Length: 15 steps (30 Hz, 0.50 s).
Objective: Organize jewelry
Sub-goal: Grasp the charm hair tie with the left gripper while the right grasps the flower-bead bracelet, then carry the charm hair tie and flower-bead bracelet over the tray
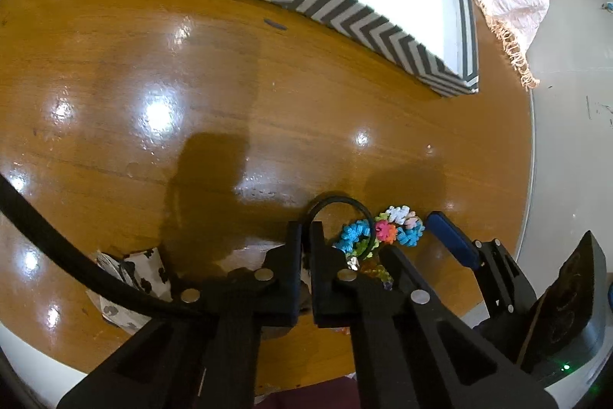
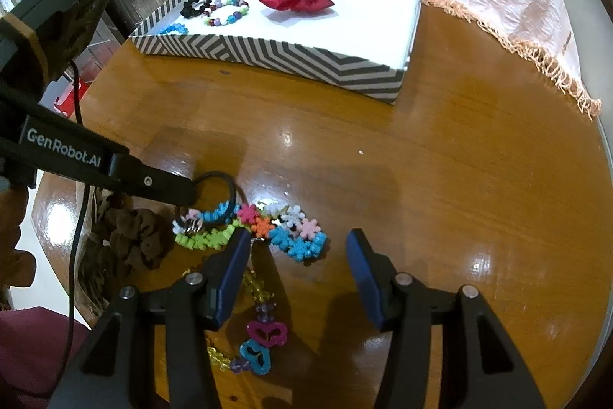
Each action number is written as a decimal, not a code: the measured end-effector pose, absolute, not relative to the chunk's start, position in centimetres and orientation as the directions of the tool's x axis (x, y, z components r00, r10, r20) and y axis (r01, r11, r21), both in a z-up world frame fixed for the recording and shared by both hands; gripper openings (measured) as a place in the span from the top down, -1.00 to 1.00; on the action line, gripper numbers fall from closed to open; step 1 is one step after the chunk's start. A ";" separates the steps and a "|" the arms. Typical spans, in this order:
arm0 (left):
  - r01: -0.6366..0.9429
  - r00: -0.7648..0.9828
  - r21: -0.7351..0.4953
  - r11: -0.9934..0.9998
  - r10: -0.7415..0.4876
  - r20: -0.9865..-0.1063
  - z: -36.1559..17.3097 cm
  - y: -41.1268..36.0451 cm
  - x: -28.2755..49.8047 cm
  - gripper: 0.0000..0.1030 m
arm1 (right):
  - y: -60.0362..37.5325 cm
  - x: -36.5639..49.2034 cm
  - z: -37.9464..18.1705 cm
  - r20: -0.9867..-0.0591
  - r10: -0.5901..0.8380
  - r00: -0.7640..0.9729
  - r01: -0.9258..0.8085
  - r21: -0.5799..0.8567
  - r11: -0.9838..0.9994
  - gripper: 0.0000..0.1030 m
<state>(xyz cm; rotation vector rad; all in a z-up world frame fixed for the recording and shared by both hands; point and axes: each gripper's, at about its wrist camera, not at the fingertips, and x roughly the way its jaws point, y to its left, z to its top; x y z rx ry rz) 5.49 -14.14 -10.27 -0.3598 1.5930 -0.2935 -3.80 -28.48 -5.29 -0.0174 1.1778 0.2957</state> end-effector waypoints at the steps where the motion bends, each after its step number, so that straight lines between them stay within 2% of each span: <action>1: -0.046 -0.025 -0.406 0.913 -0.407 -0.913 -10.0 -13.9 5.6 0.94 | -28.4 -3.7 -5.3 -0.911 0.219 0.348 -0.244 0.137 0.960 -0.07; 4: -0.037 -0.004 -0.416 0.909 -0.416 -0.909 -9.3 -13.4 5.8 0.94 | -27.9 -3.5 -5.7 -0.917 0.212 0.338 -0.275 0.119 0.954 -0.02; 5: -0.036 0.001 -0.418 0.908 -0.418 -0.908 -9.2 -13.3 5.8 0.94 | -27.6 -3.5 -5.7 -0.917 0.200 0.346 -0.290 0.098 0.952 0.07; 8: -0.039 0.015 -0.421 0.906 -0.421 -0.907 -8.8 -12.8 5.8 0.94 | -27.2 -3.4 -5.7 -0.917 0.173 0.359 -0.307 0.059 0.950 0.51; 11: -0.045 0.023 -0.429 0.902 -0.428 -0.903 -8.5 -12.1 5.8 0.94 | -27.6 -3.2 -5.6 -0.913 0.203 0.354 -0.288 0.100 0.952 0.55; 14: -0.041 0.044 -0.428 0.903 -0.426 -0.904 -7.8 -11.4 5.9 0.94 | -28.0 -2.9 -4.6 -0.899 0.236 0.369 -0.271 0.138 0.953 0.88; 15: -0.038 0.052 -0.428 0.903 -0.426 -0.903 -7.5 -11.3 6.0 0.94 | -28.2 -2.7 -4.1 -0.892 0.245 0.379 -0.270 0.147 0.952 0.89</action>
